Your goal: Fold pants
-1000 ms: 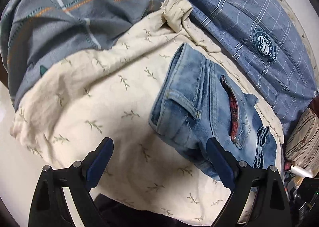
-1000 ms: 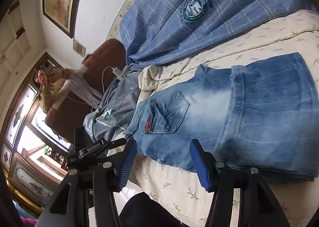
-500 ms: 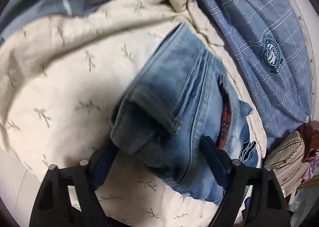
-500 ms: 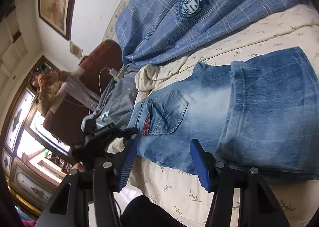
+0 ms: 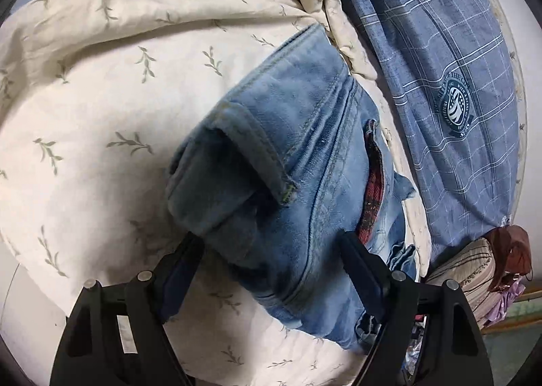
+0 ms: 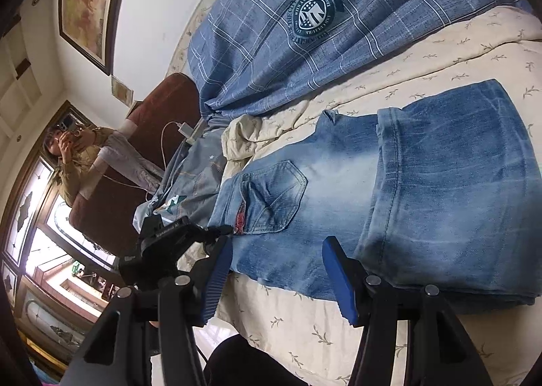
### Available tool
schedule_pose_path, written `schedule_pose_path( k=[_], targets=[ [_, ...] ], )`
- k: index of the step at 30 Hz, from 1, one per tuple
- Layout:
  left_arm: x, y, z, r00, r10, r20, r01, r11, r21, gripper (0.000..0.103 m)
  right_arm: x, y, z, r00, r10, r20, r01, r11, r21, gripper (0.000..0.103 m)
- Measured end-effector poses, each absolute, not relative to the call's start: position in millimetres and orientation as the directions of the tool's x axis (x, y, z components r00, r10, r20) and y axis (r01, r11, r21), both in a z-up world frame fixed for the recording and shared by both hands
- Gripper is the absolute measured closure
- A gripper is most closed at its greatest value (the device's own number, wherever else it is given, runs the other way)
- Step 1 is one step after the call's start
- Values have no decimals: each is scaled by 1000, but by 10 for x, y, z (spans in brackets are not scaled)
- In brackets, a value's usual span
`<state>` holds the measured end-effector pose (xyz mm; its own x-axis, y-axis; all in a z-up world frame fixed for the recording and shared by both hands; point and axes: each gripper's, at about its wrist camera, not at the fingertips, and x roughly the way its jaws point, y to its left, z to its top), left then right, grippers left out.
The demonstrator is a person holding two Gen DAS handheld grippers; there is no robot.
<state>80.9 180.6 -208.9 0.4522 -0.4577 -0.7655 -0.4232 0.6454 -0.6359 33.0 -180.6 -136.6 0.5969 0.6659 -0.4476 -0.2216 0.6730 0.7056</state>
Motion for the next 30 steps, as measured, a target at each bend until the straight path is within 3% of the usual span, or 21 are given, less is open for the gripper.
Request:
schedule_pose_path(
  k=[2, 6, 8, 13, 17, 21, 24, 26, 30],
  targets=[
    [830, 1813, -2103, 467, -460, -755, -427, 631, -648, 22, 338, -1809, -1375, 599, 662, -450, -217, 676, 704, 44],
    [823, 1816, -2077, 484, -448, -752, -412, 641, -647, 41, 349, -1816, -1388, 603, 656, -454, -207, 678, 705, 44],
    [825, 1809, -2072, 487, -450, -749, -401, 647, -649, 45, 362, -1812, -1398, 604, 652, -458, -204, 682, 702, 44],
    [852, 1780, -2024, 501, -443, -743, -380, 659, -649, 44, 389, -1813, -1434, 607, 640, -471, -179, 687, 704, 44],
    [814, 1792, -2110, 537, -440, -720, -388, 630, -673, 36, 370, -1833, -1423, 611, 636, -471, -180, 691, 700, 44],
    [796, 1746, -2057, 554, -408, -726, -388, 645, -658, 37, 347, -1900, -1414, 621, 630, -466, -169, 689, 705, 44],
    [830, 1676, -1995, 551, -383, -742, -385, 672, -633, 57, 320, -1958, -1385, 640, 626, -446, -167, 680, 714, 44],
    [863, 1619, -1900, 560, -380, -736, -360, 688, -630, 64, 290, -2016, -1366, 667, 606, -434, -155, 682, 715, 44],
    [880, 1489, -1781, 575, -331, -748, -323, 748, -580, 68, 270, -2192, -1403, 702, 564, -436, -77, 668, 741, 46]
  ],
)
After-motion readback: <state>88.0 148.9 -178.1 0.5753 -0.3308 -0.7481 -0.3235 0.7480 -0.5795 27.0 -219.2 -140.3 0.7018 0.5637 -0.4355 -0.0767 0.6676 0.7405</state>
